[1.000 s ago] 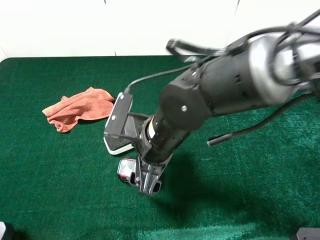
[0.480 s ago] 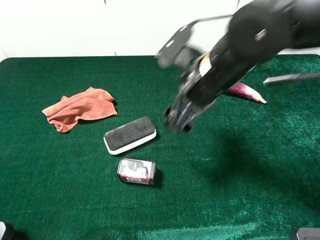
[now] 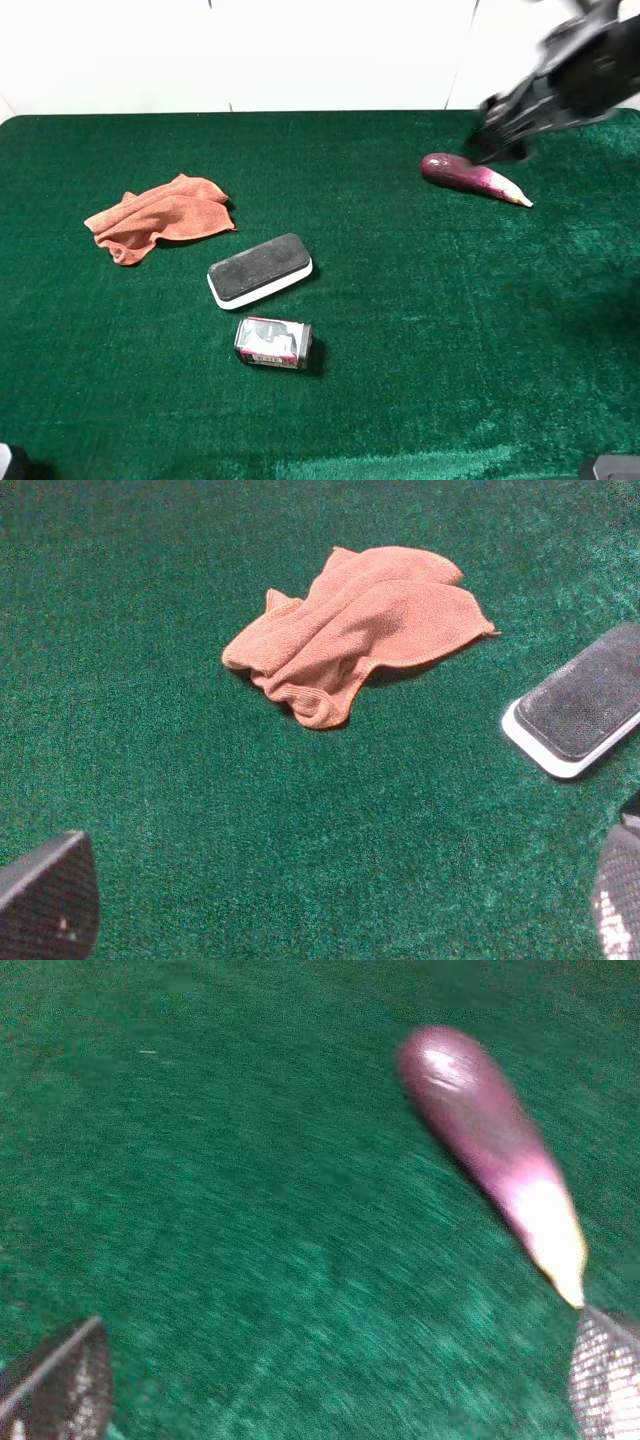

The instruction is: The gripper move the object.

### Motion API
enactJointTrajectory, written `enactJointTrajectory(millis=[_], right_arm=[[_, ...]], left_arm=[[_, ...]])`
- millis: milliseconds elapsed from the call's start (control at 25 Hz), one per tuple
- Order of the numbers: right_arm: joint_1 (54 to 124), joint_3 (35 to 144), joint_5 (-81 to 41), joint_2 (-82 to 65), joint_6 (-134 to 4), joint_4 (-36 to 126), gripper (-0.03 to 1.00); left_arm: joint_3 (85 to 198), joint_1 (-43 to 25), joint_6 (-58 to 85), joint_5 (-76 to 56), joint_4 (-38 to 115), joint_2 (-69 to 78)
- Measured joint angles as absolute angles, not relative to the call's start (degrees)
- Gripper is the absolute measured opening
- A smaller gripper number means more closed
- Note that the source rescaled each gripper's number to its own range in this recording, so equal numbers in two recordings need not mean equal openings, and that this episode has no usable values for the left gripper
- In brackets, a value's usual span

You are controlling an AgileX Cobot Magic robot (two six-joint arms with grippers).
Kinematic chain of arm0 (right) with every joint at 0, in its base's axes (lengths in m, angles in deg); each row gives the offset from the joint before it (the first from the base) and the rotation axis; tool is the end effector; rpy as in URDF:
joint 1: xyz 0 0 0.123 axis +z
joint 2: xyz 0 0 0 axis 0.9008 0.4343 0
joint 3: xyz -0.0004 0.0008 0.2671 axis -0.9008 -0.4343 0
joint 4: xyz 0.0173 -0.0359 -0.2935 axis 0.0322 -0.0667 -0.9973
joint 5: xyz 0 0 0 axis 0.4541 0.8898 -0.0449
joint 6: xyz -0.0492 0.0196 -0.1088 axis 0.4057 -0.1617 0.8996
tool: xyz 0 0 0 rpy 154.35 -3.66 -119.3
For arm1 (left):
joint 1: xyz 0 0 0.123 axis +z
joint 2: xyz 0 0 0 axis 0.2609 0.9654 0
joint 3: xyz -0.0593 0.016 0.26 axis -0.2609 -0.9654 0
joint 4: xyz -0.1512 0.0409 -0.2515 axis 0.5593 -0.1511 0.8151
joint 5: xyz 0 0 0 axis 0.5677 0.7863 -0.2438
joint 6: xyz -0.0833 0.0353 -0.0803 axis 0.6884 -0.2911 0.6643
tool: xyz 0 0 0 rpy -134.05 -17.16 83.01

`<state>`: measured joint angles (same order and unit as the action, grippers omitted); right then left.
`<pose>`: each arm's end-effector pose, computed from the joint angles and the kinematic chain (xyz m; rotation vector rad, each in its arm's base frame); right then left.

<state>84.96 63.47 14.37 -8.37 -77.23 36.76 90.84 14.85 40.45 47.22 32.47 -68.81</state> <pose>0.2964 0.1111 0.2315 -0.6932 2.4793 0.0575 0.0769 -0.0143 0.2869 0.1412 2.0297 -0.0817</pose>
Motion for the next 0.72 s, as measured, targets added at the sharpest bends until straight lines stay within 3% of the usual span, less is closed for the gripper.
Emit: enactJointTrajectory(millis=[440, 720], right_arm=[[71.5, 63.1, 29.0, -26.8, -80.1, 38.1, 1.0], [64.1, 56.6, 34.6, -41.0, -81.1, 38.7, 1.0]], left_arm=[[90.8, 14.8, 40.5, 47.2, 32.5, -68.8], [90.8, 14.8, 40.5, 47.2, 32.5, -68.8]])
